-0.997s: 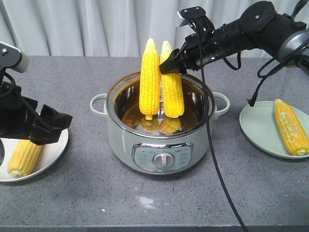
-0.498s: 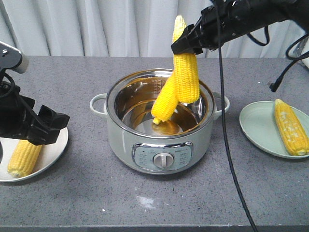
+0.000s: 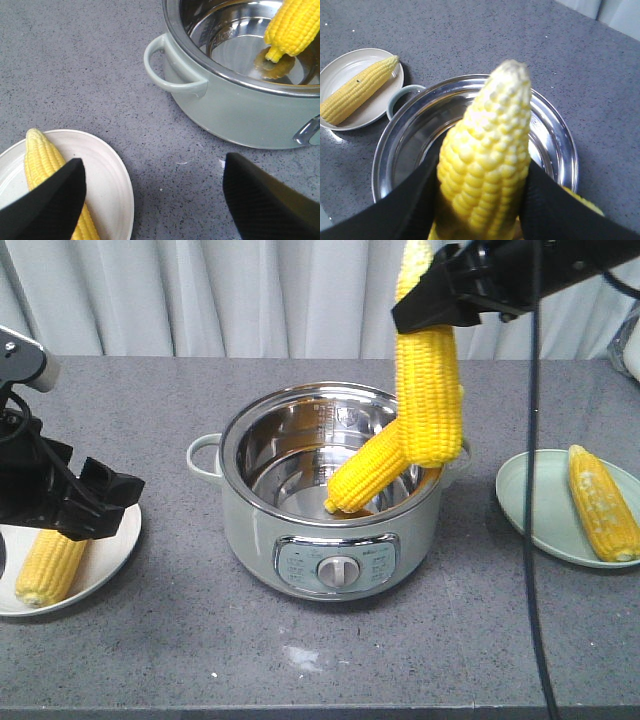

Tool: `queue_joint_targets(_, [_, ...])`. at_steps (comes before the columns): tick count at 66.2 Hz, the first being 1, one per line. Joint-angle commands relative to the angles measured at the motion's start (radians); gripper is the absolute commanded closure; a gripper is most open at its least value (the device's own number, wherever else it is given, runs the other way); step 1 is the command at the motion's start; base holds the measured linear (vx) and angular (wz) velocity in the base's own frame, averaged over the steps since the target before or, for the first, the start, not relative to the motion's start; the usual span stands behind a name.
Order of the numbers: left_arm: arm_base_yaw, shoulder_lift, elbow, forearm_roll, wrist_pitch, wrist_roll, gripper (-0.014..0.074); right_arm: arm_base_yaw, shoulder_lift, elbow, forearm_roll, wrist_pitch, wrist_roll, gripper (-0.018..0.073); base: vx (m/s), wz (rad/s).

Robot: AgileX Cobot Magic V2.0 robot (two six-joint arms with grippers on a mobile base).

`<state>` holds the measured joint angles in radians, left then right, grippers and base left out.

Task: Distribute corn equally
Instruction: 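Raise the held cob high beside the pot with the right gripper, then reach the left gripper into the pot and grasp the last cob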

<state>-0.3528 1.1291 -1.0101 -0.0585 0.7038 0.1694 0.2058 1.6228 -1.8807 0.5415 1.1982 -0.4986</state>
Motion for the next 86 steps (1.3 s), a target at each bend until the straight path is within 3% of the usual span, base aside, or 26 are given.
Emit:
queue_joint_targets(1, [-0.004, -0.020, -0.026, -0.006, -0.063, -0.004, 0.0045, -0.002, -0.146, 0.086, 0.013, -0.127, 0.005, 0.0335, 0.00, 0.00])
queue_joint_targets(22, [-0.004, -0.020, -0.026, -0.006, -0.065, -0.004, 0.0045, -0.002, -0.510, 0.451, -0.093, -0.268, 0.043, 0.0335, 0.00, 0.00])
queue_joint_targets(37, [-0.004, -0.020, -0.026, -0.006, -0.065, -0.004, 0.0045, -0.002, -0.712, 0.662, -0.116, -0.330, 0.091, 0.0335, 0.00, 0.00])
queue_joint_targets(54, [-0.004, -0.005, -0.026, -0.050, -0.079, -0.005, 0.0045, -0.002, -0.869, 0.831, -0.111, -0.376, 0.091, 0.0335, 0.00, 0.00])
queue_joint_targets(65, [-0.005, 0.050, -0.082, -0.060, -0.078, 0.000, 0.0045, -0.002, -0.901, 0.856, -0.112, -0.356, 0.091, 0.0335, 0.00, 0.00])
queue_joint_targets(74, [-0.017, 0.119, -0.171, -0.078, -0.072, 0.065, 0.0045, -0.002, -0.900, 0.856, -0.112, -0.333, 0.091, 0.0335, 0.00, 0.00])
queue_joint_targets(86, [-0.110, 0.241, -0.295, -0.133, -0.083, 0.185, 0.0045, -0.002, -0.900, 0.856, -0.112, -0.333, 0.091, 0.0335, 0.00, 0.00])
